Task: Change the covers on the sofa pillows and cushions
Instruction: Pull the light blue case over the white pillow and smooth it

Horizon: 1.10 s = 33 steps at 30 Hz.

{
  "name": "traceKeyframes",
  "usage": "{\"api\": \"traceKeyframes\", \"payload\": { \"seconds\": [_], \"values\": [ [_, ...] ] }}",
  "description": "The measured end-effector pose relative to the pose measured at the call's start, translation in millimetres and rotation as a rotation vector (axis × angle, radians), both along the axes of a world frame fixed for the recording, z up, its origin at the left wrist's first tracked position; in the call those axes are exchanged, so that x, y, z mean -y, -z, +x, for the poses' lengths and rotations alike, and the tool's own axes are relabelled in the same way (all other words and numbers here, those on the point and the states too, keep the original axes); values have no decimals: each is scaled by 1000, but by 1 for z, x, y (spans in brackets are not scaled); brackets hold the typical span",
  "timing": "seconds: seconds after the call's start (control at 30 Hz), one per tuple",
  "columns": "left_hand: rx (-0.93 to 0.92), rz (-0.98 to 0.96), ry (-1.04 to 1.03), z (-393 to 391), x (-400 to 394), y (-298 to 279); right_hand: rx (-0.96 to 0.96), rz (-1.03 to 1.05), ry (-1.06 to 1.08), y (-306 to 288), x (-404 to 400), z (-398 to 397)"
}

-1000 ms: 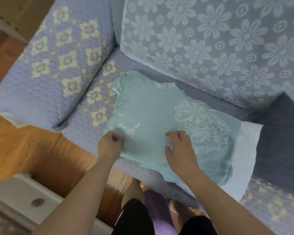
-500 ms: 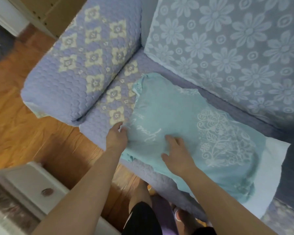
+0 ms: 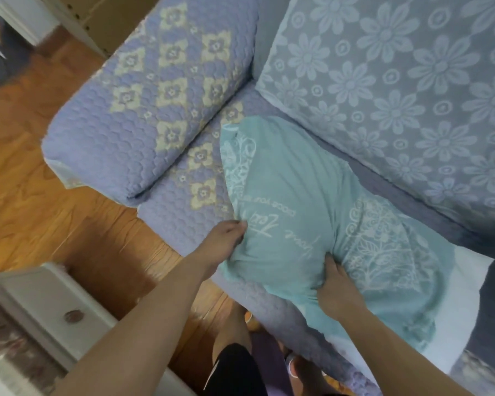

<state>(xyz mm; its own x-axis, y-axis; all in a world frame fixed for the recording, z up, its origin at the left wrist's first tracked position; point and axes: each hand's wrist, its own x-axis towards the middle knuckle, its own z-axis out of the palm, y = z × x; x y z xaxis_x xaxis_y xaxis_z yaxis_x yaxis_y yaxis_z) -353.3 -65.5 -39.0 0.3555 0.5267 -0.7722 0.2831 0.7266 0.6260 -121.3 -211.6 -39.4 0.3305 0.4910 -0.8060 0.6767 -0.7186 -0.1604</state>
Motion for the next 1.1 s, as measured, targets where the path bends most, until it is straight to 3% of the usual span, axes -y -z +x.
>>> {"api": "traceKeyframes", "payload": {
  "seconds": [0.07, 0.13, 0.2, 0.27, 0.37, 0.43, 0.57, 0.8, 0.9, 1.0, 1.1],
  "values": [
    [-6, -178, -98, -11, -3, 18, 2, -11, -17, 0, -1, -6],
    [13, -349, -66, -13, 0, 31, 4, -19, -23, 2, -4, -7],
    [119, -377, -29, -10, 5, 38, 8, -11, -21, 4, -2, -4],
    [154, -294, -111, -9, 3, 42, 8, -1, -22, 6, 1, -1],
    [50, -168, -348, -16, -13, 41, 10, 1, -27, 7, 1, -3],
    [-63, -127, -287, -22, -21, 36, 15, 0, -43, 7, -2, -9],
    [-106, -101, -164, -17, -28, 26, 49, -7, -58, 5, -9, -18],
    [-558, 308, -197, -22, -34, -23, -49, 16, 18, 4, -14, -10],
    [-526, 545, -278, -23, -14, -85, -77, 24, 18, 3, -15, -11],
    [-360, 518, -51, 4, 29, -114, -91, 14, 45, 2, -15, -13],
    [-421, 419, 142, 29, 71, -81, -122, 15, 64, -3, -14, -12]
  ]
}}
